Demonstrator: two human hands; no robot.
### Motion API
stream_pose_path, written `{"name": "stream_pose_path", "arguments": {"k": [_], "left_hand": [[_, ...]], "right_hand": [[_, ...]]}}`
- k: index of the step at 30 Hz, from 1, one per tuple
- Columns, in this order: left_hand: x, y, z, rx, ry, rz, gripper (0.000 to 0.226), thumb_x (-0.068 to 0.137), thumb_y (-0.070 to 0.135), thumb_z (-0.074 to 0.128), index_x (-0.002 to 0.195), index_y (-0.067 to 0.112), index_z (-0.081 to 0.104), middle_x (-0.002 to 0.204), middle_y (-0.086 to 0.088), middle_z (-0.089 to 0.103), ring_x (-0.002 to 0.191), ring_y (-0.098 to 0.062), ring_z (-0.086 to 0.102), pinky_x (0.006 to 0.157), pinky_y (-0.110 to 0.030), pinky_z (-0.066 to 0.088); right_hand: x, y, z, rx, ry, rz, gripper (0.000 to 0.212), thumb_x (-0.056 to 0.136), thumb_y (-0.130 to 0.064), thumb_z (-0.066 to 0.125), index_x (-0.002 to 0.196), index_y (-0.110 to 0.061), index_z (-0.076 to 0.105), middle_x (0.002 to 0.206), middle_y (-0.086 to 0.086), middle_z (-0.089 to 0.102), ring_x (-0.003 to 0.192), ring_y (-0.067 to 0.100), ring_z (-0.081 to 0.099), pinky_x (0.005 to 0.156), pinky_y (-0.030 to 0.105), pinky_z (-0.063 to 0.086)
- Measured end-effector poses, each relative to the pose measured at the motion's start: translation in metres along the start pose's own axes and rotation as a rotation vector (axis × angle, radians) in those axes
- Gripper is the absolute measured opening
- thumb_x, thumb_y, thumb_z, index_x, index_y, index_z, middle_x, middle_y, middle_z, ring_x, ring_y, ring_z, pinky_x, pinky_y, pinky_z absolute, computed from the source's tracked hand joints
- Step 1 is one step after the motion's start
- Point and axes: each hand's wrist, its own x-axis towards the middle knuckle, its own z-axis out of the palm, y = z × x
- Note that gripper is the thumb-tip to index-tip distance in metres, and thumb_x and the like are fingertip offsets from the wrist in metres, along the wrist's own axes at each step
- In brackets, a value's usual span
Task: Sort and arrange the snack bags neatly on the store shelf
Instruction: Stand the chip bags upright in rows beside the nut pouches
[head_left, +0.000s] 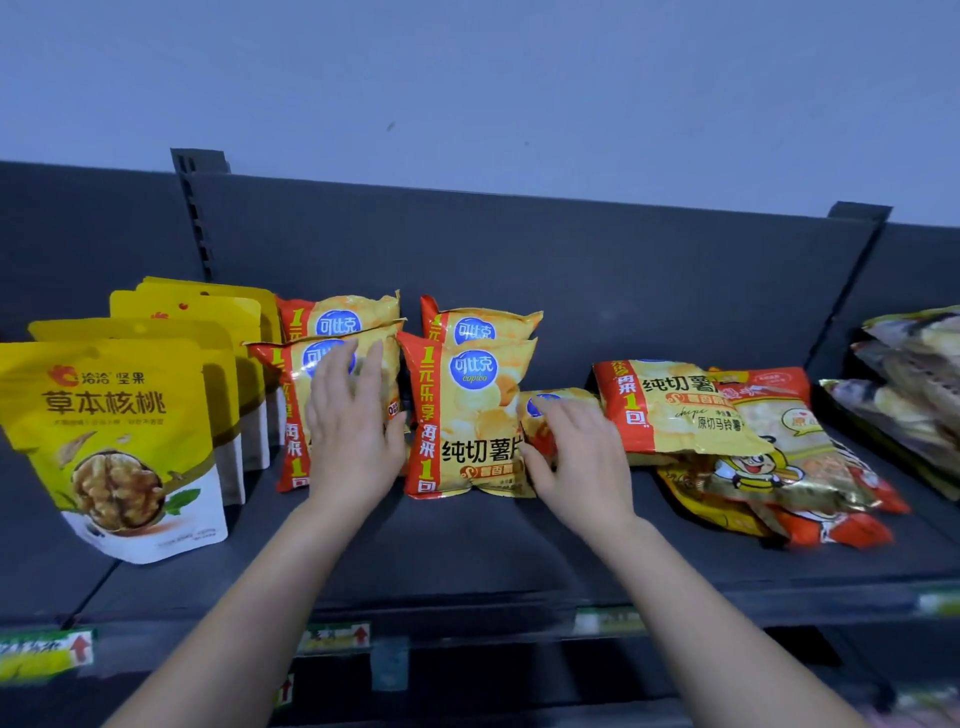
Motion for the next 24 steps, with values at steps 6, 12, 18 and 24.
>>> {"name": "stream_pose_path", "arguments": {"k": [6, 12, 18, 24], "left_hand": [[0.006, 0.079, 0.019, -0.112, -0.07, 0.351, 0.05, 0.077, 0.005, 0.072, 0.125, 0.007, 0.058, 0.132, -0.015, 0.051, 0.125, -0.035, 0.045, 0.101, -0.045, 0.04], [0.0, 0.143, 0.072, 0.108, -0.576, 0.345, 0.054, 0.09, 0.024, 0.061, 0.138, 0.012, 0.041, 0.143, -0.006, 0.036, 0.133, -0.025, 0.032, 0.104, -0.034, 0.037], [0.0, 0.173, 0.128, 0.365, -0.642, 0.218, 0.074, 0.085, 0.029, 0.066, 0.146, 0.02, 0.027, 0.143, -0.008, 0.036, 0.135, -0.029, 0.031, 0.105, -0.044, 0.033], [0.002, 0.183, 0.147, 0.373, -0.49, 0.116, 0.043, 0.091, 0.021, 0.053, 0.134, 0.026, 0.046, 0.133, 0.003, 0.047, 0.128, -0.024, 0.037, 0.084, -0.039, 0.044]], "right_hand": [[0.025, 0.04, -0.039, -0.106, 0.093, 0.147, 0.045, 0.082, -0.033, 0.071, 0.121, -0.011, 0.064, 0.116, 0.006, 0.064, 0.113, 0.029, 0.055, 0.093, 0.043, 0.043], [0.043, 0.099, -0.071, -0.207, -0.166, 0.54, 0.074, 0.085, -0.062, 0.056, 0.14, -0.015, 0.042, 0.139, 0.011, 0.048, 0.131, 0.03, 0.041, 0.103, 0.046, 0.035], [0.049, 0.155, -0.08, -0.035, -0.496, 0.722, 0.088, 0.073, -0.073, 0.062, 0.133, -0.011, 0.043, 0.124, 0.005, 0.061, 0.115, 0.028, 0.057, 0.082, 0.036, 0.047], [0.051, 0.185, -0.081, 0.145, -0.401, 0.587, 0.06, 0.088, -0.048, 0.064, 0.137, -0.016, 0.049, 0.131, 0.002, 0.059, 0.119, 0.026, 0.056, 0.088, 0.036, 0.047]]}}
